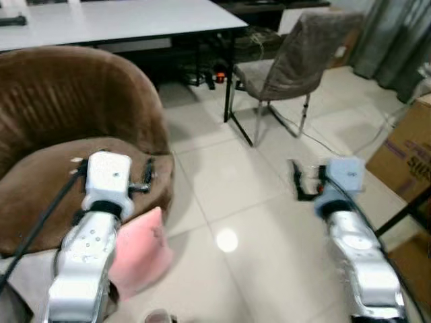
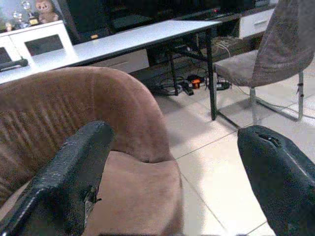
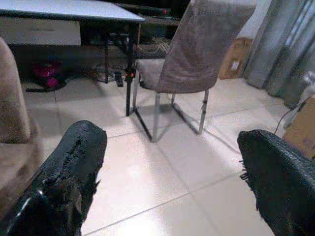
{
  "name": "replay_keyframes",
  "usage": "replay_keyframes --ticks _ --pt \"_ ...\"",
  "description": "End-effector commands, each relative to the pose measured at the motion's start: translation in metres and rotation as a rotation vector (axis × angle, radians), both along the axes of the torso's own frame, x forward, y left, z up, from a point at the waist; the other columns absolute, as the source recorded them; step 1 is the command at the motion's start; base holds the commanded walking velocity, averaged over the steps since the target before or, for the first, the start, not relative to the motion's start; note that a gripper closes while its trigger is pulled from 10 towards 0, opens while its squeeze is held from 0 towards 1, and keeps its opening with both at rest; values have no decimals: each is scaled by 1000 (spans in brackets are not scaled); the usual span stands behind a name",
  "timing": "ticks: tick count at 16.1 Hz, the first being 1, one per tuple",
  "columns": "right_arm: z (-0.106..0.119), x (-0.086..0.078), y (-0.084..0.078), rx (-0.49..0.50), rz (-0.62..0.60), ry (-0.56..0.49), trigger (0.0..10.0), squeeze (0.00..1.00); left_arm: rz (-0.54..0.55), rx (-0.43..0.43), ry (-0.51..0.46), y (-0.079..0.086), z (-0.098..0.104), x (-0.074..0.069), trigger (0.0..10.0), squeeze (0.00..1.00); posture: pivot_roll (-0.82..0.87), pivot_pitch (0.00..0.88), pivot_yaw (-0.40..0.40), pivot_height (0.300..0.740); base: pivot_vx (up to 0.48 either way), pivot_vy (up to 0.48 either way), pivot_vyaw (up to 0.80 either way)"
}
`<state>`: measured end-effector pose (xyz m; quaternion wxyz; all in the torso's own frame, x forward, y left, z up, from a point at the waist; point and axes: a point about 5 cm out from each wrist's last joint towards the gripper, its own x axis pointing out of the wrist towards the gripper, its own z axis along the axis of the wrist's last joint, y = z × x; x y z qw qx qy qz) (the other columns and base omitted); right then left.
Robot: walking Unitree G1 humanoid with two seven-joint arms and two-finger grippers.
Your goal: Move the pillow to the sofa from floor
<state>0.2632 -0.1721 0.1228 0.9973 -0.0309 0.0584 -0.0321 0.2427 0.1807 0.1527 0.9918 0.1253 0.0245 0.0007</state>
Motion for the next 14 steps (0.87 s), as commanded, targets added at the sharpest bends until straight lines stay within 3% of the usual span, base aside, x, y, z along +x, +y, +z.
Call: replay_keyframes --ticks 1,3,5,10,11,14 --pt "11 5 9 -12 37 -64 10000 0 18 21 -13 5 2 1 10000 0 58 0 -44 740 0 -442 800" --pt "16 7 14 -86 65 -91 10000 0 26 17 -25 5 5 3 10000 0 58 0 -43 740 0 0 753" --pt "16 6 23 8 105 -76 10000 0 22 8 -45 5 8 4 10000 0 59 0 -47 740 0 0 0" --pt "12 7 23 75 87 -75 10000 0 5 -22 -53 5 9 5 10000 59 68 0 -55 740 0 0 0" --pt "11 9 17 -44 48 -69 10000 0 -8 -23 -48 5 8 6 10000 55 68 0 -55 740 319 0 0" --pt "9 9 12 -44 33 -65 10000 0 -14 -22 -39 4 6 7 10000 55 66 0 -53 740 334 0 533"
